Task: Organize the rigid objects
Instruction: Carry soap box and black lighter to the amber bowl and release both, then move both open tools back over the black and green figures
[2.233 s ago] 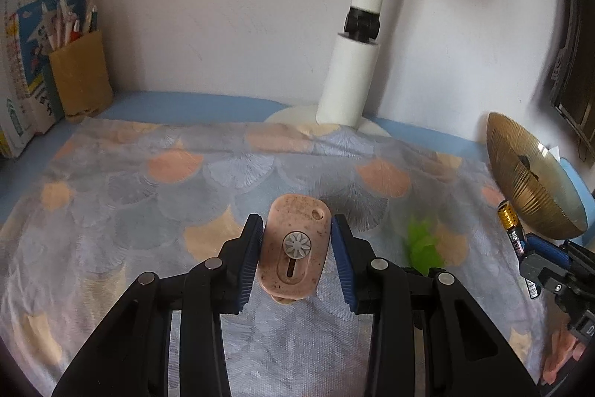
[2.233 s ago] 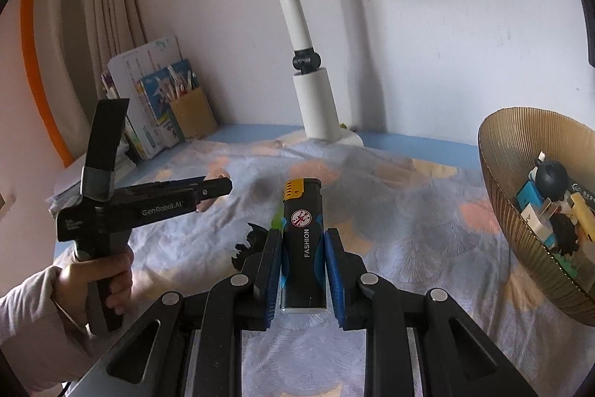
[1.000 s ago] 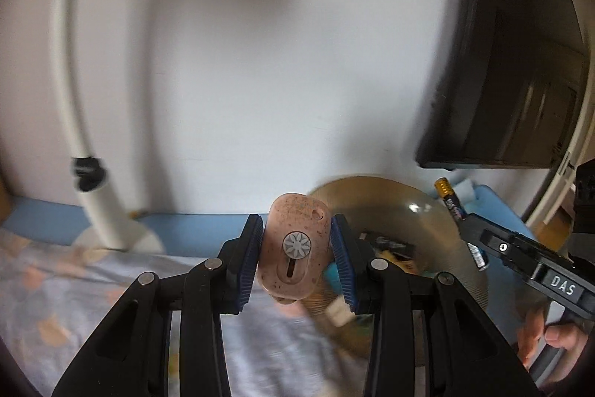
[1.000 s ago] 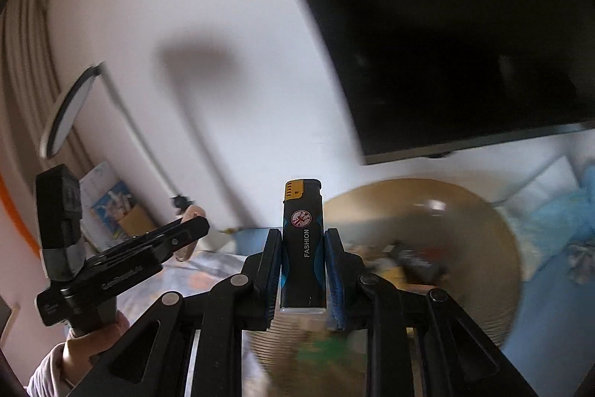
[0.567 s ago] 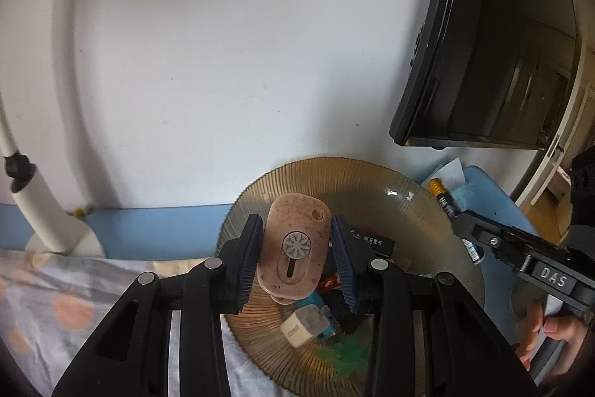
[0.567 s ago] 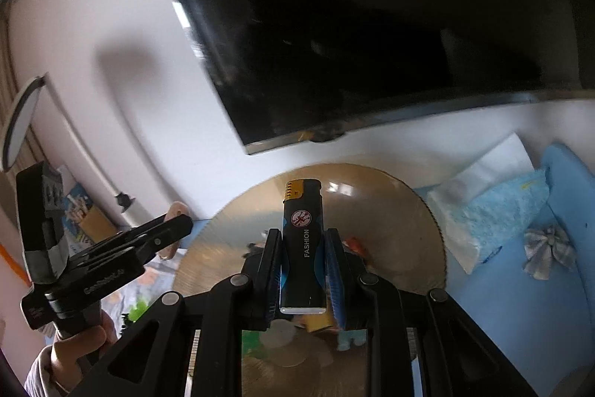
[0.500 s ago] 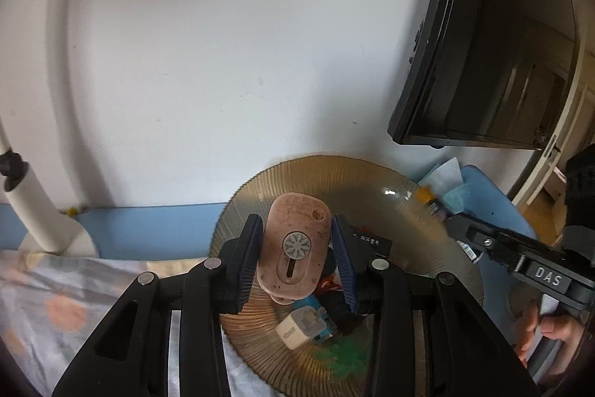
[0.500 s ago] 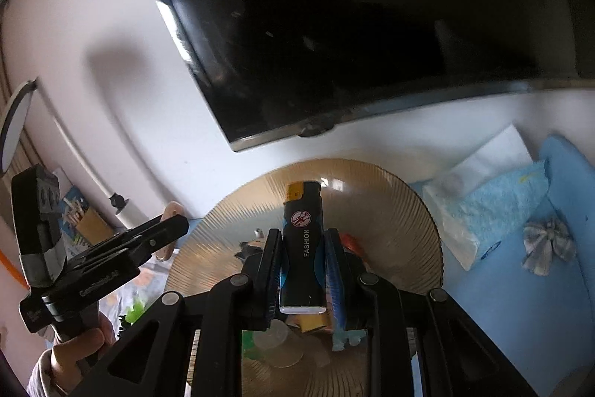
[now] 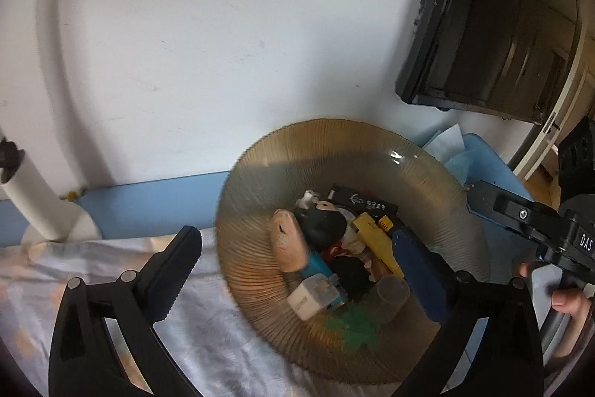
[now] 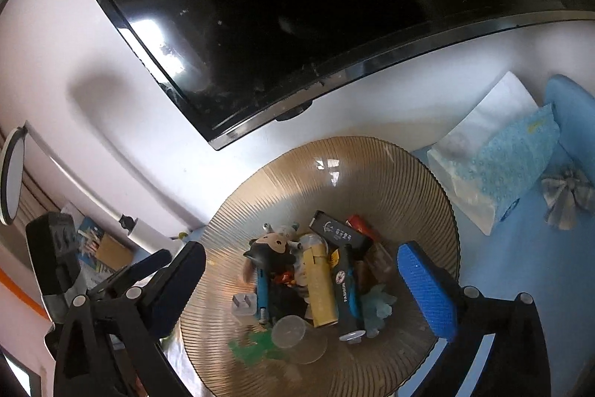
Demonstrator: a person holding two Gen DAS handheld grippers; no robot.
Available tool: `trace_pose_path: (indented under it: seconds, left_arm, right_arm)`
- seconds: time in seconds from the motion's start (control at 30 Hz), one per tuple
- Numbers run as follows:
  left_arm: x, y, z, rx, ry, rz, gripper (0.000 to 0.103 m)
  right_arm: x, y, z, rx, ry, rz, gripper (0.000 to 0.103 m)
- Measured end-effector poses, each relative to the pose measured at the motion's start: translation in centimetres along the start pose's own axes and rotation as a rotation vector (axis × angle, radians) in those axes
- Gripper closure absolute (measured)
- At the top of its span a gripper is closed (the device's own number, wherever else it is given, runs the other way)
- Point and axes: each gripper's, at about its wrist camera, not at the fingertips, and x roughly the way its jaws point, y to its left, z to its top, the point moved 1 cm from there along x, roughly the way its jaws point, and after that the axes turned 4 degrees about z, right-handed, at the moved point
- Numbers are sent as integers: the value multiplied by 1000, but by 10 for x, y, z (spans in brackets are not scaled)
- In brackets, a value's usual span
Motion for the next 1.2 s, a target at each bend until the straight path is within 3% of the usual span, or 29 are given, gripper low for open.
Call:
trace_pose_path:
  seconds: [0.2,0.37,0.63,0.9,1.2]
  left_arm:
    - [-25,21,6,-20,-21,39,1]
    - [-58,55,6,-26,-54,118,1]
    - [-99,124,-16,-57,-54,234,1]
    - [-95,168,-69,-132,25,258,1]
    - [-57,173,-123,-135,146,223,1]
  right_arm:
    - [-2,27,0,-30,-21,25,0]
    - [-2,74,1,-79,-58,87,0]
    - [18,157,-20,-195,-32,169,0]
    - [68,207,-66,-269,80,200,0]
    - [122,221,-121,-314,232,147,0]
